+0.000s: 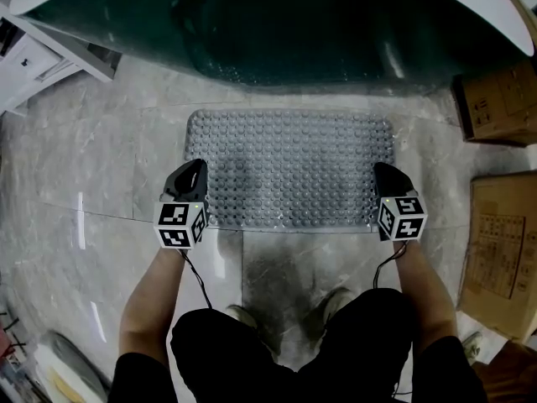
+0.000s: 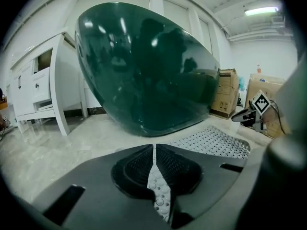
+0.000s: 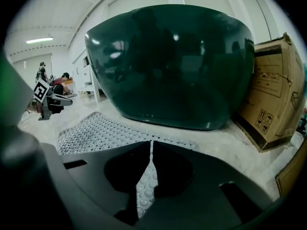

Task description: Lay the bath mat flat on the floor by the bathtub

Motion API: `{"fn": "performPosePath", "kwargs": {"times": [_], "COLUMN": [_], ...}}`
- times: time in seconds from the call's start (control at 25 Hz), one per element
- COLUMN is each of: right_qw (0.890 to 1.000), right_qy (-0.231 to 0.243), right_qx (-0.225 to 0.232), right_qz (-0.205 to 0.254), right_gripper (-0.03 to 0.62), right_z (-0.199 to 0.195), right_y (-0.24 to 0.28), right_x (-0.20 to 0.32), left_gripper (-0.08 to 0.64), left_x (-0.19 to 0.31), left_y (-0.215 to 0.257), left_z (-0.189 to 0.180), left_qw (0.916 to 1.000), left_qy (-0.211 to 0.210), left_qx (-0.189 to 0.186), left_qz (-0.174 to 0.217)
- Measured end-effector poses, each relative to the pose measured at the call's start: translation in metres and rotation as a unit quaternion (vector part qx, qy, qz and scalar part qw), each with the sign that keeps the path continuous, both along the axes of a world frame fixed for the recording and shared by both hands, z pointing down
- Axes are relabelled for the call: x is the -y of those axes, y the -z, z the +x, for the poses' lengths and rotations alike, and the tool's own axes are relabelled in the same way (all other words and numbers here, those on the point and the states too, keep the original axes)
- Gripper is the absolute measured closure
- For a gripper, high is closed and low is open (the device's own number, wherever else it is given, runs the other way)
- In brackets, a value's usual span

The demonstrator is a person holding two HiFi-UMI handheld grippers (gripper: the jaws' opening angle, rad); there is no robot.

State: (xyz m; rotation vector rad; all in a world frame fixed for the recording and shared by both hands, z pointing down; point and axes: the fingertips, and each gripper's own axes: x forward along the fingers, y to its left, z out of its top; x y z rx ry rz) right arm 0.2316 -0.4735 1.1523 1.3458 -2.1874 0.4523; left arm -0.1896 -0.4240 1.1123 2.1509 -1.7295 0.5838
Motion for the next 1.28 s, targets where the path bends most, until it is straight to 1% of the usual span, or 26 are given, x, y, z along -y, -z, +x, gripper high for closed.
{"fn": "performPosePath", "kwargs": {"times": [0.2,0.4,0.68,0.8,0.92,1.08,1.28], "right_qw": [1.0,0.999,0.996,0.995,0.994,0.995,0.996], "right_qy": [0.015,0.036,0.069,0.08,0.086,0.085,0.087], "right_qx": [-0.009,-0.012,-0.007,-0.004,0.006,0.012,0.014], "right_qz": [0.01,0.023,0.05,0.061,0.065,0.049,0.02], "right_gripper": [0.575,0.575,0.575,0.575,0.575,0.575,0.575], "right_z": [-0.01,-0.023,-0.042,-0.048,-0.051,-0.051,-0.057], "right_y": [0.011,0.025,0.051,0.067,0.09,0.126,0.188], "right_x": [0.001,-0.002,-0.002,-0.004,-0.01,-0.026,-0.056], "left_gripper": [0.537,0.543,0.543,0.543,0.545,0.545,0.545], "left_x": [-0.001,-0.005,-0.008,-0.013,-0.02,-0.035,-0.062], "left_y": [0.008,0.02,0.049,0.062,0.078,0.112,0.173], "left_z": [0.011,0.027,0.055,0.062,0.068,0.069,0.071], "left_qw": [0.9997,0.9983,0.9925,0.9884,0.987,0.9899,0.9919], "left_qy": [-0.021,-0.057,-0.112,-0.133,-0.137,-0.123,-0.121], "left_qx": [0.003,0.005,0.02,0.04,0.052,0.04,0.023], "left_qz": [0.007,0.012,0.045,0.061,0.066,0.058,0.032]}}
